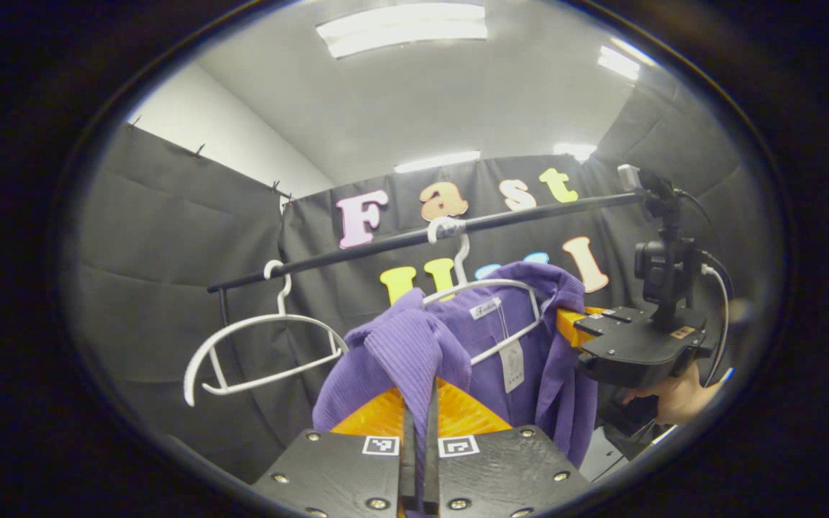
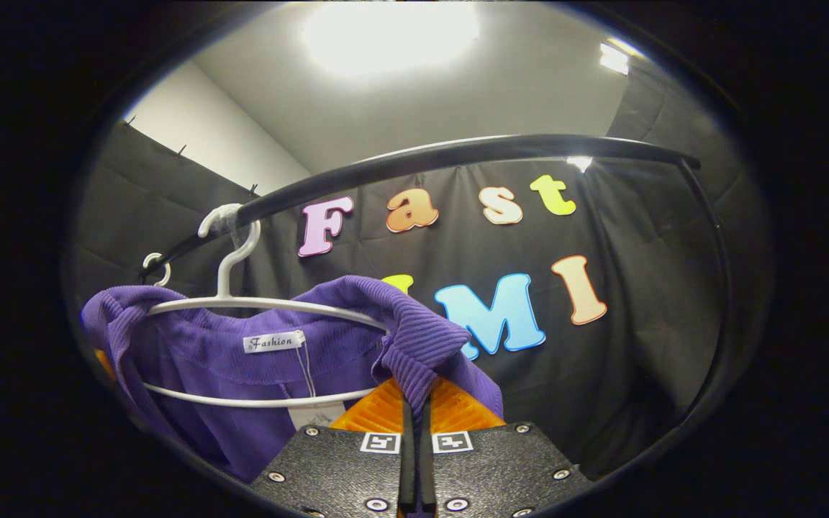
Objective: Grasp the clothes on the hanger with both hands and then place them into the laundry hamper below.
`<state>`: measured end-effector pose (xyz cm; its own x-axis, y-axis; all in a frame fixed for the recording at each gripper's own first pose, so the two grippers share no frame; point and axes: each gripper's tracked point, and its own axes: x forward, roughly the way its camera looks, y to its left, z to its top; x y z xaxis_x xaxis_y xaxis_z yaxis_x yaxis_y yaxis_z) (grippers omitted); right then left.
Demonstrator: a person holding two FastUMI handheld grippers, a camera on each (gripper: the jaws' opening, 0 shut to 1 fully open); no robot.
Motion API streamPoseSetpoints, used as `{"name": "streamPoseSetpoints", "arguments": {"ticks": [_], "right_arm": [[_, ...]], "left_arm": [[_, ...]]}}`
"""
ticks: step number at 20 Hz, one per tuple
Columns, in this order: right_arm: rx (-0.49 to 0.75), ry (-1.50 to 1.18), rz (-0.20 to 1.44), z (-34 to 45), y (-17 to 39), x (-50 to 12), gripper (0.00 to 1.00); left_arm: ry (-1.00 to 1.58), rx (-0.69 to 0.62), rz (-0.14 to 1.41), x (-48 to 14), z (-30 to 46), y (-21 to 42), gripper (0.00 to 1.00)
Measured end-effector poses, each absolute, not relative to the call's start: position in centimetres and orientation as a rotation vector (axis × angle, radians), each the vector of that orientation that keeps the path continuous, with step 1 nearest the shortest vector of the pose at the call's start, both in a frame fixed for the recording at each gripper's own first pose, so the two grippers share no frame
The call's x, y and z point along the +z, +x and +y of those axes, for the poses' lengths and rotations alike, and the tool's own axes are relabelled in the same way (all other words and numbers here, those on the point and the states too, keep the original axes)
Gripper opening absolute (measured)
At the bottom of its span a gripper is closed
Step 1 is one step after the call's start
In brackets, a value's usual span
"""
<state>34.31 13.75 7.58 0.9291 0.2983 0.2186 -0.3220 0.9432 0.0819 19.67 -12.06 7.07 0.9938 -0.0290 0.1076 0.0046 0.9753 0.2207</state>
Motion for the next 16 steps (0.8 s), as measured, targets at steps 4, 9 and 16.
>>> {"name": "streamPoseSetpoints", "arguments": {"ticks": [4,9,16], "right_arm": [[0.281,0.088,-0.256,12.0,36.0,9.6,0.02],[0.246,0.061,-0.292,10.1,38.2,10.8,0.01],[0.19,0.042,-0.268,8.4,41.5,8.9,0.02]], "left_arm": [[0.217,-0.002,-0.154,10.4,-10.3,19.4,0.0],[0.253,0.041,-0.18,12.3,-8.0,19.7,0.09],[0.318,0.079,-0.2,14.3,-4.9,19.7,0.05]]}}
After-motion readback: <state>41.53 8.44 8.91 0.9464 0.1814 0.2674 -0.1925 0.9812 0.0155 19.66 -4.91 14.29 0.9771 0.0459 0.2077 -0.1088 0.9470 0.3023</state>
